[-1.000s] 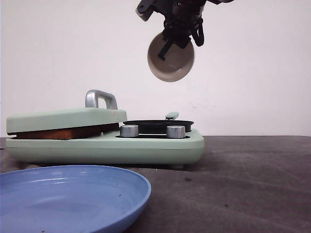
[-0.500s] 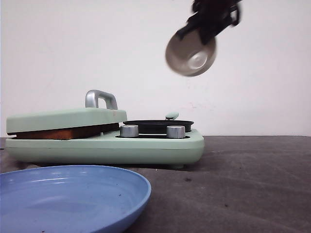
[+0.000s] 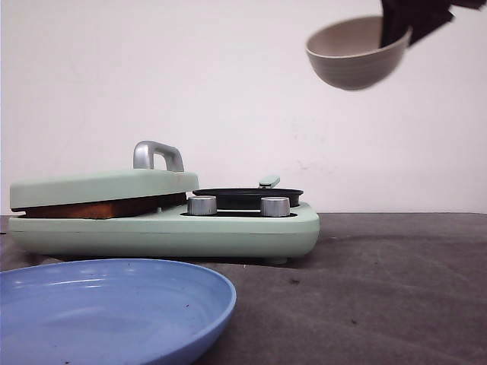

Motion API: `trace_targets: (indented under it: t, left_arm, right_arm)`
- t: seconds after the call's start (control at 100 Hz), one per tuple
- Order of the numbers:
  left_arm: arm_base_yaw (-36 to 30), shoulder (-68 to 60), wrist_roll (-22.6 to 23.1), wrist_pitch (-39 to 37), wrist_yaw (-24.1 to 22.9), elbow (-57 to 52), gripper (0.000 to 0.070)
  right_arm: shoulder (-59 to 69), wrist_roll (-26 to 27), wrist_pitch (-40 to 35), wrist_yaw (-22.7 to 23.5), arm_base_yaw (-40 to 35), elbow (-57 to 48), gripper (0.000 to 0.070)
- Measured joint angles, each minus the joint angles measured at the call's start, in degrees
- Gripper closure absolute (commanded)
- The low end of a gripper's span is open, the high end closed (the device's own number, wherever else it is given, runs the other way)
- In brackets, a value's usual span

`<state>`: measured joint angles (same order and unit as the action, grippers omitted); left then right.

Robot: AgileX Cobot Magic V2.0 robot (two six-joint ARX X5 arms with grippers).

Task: Make breakfast with bread and shrimp
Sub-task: 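Carry the empty bowl back and lower it onto the table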

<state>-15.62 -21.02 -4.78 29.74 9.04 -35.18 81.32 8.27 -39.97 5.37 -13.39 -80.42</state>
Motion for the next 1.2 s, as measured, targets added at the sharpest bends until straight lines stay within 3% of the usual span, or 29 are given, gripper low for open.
trace_targets:
  t: [0.1, 0.39, 0.93, 1.2]
  left_arm:
    - [0.0, 0.0, 0.0, 0.0, 0.0, 0.0, 0.0231]
    - [0.0, 0.0, 0.0, 0.0, 0.0, 0.0, 0.0231]
    - [0.0, 0.0, 0.0, 0.0, 0.0, 0.0, 0.0231]
    - [0.0, 0.0, 0.0, 0.0, 0.0, 0.0, 0.0231]
  right_arm:
    - [0.5, 0.9, -3.5, 3.8, 2.2, 0.0, 0.0700]
    - [3.9, 1.2, -5.4, 7.9, 5.1, 0.0, 0.0700]
    - [20.8, 1.0, -6.0, 8.1, 7.1, 0.0, 0.0700]
    - [25.5, 0.6, -2.3, 8.0, 7.6, 0.0, 0.0700]
